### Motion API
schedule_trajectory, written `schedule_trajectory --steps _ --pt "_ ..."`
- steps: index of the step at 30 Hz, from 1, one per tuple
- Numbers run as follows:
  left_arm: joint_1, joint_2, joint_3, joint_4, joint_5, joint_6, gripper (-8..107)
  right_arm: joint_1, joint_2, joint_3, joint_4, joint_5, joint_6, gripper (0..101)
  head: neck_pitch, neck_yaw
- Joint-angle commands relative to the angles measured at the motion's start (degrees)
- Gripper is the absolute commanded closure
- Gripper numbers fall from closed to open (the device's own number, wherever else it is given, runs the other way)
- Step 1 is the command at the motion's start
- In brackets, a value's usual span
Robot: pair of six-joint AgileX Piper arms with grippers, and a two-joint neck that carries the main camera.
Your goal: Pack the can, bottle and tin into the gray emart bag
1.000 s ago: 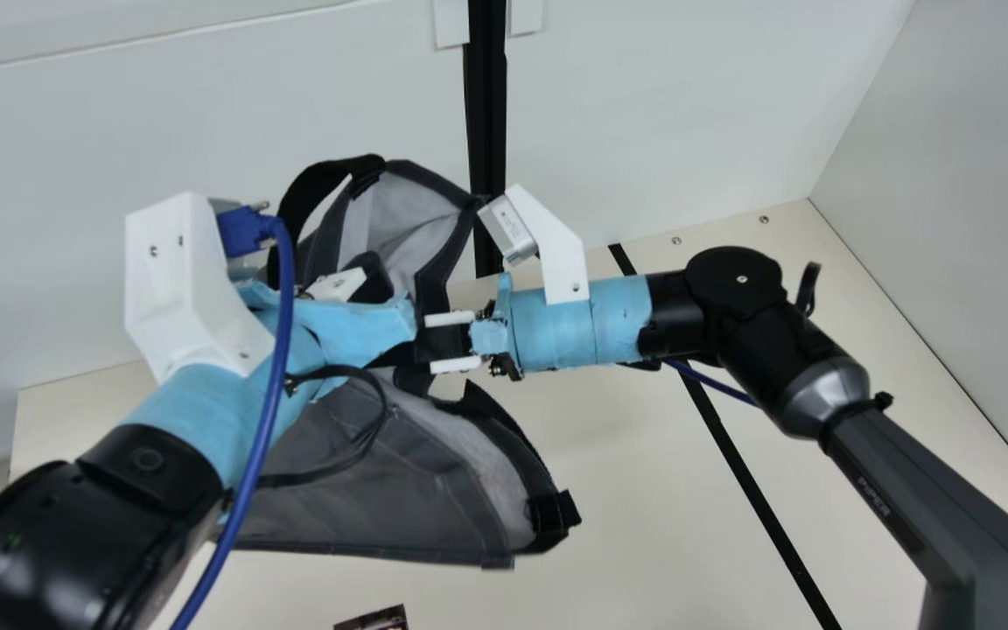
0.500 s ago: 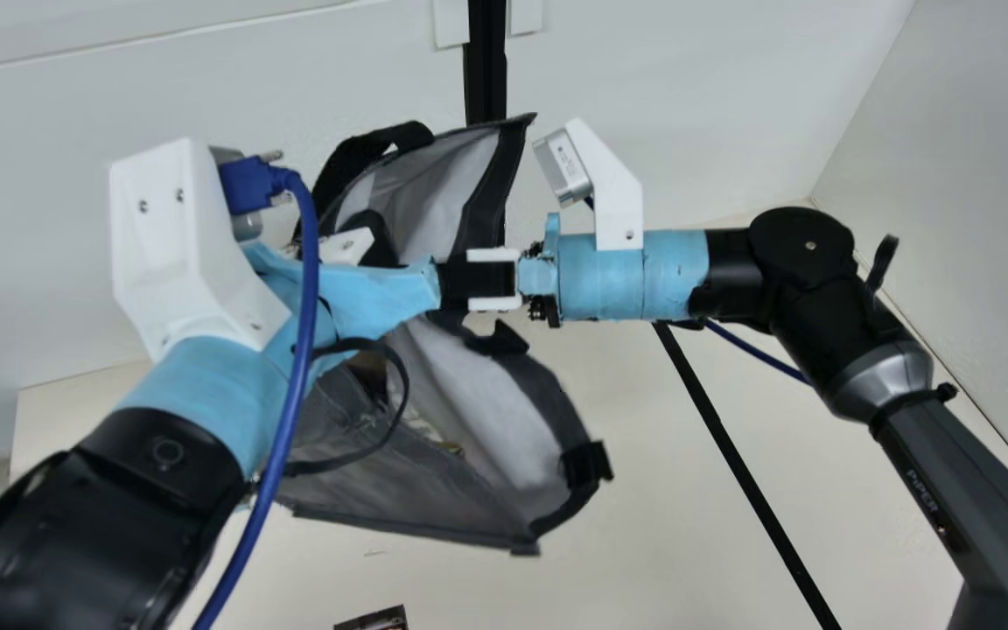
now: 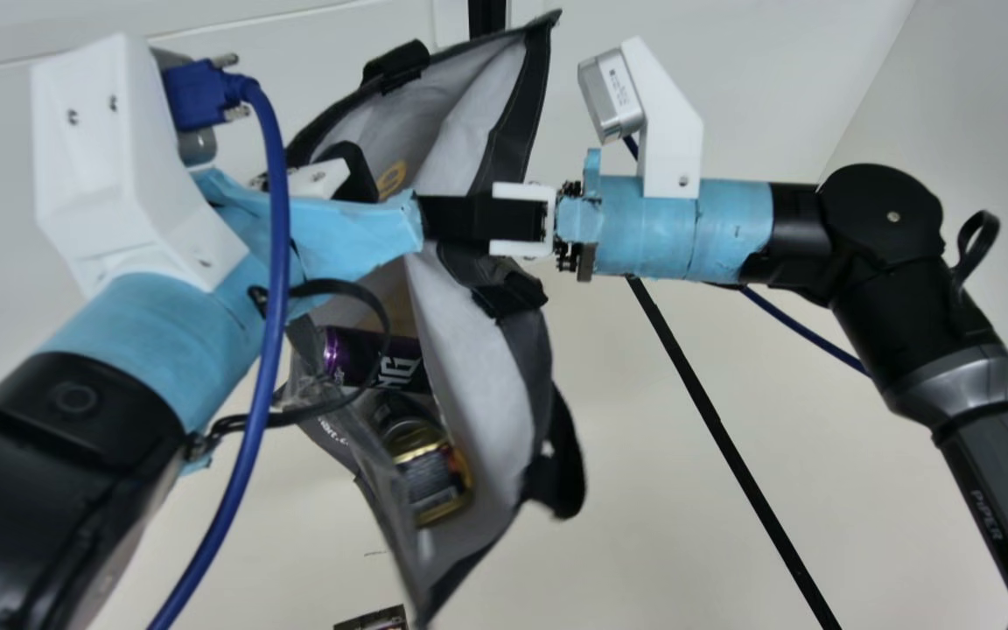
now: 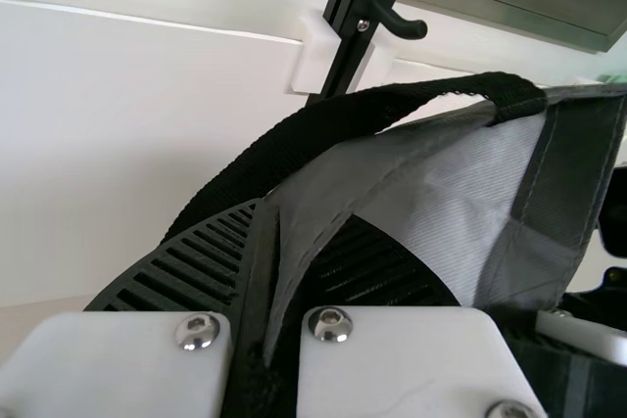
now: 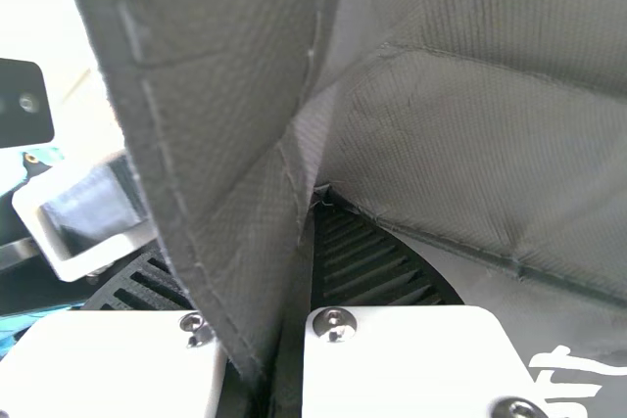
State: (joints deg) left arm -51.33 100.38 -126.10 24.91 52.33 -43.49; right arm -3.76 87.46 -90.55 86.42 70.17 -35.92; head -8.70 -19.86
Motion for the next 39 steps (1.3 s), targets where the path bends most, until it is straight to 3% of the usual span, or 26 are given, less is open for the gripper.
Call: schedule_trajectory --steps 1,8,18,30,39 --pt "-0.19 0.44 -3.07 -1.18 2.05 1.02 89 -0.53 -0.34 -1.51 -0.35 -0.27 1.65 101 -1.3 -0.14" --pt "-0.26 0.76 -8.18 -7.0 8.82 4.61 89 -2.72 -1.86 -4.28 -5.74 -0.27 5.39 101 -1.3 -0.14" --pt "0.69 -2.7 -9.0 -15.53 17.23 7.54 89 -5.73 -6.7 -0.44 -13.63 -0.27 8.92 101 -1.3 -0.14" --pt "4.15 -9.95 1.09 -27.49 17.57 10.2 89 -5.82 -14.8 2.26 -19.08 -0.27 17.12 101 -1.3 -0.14" --pt "7.41 -13.54 10.05 -37.09 17.57 13.35 89 -3.43 -17.85 6.24 -27.27 -0.27 20.94 101 -1.3 -0.14"
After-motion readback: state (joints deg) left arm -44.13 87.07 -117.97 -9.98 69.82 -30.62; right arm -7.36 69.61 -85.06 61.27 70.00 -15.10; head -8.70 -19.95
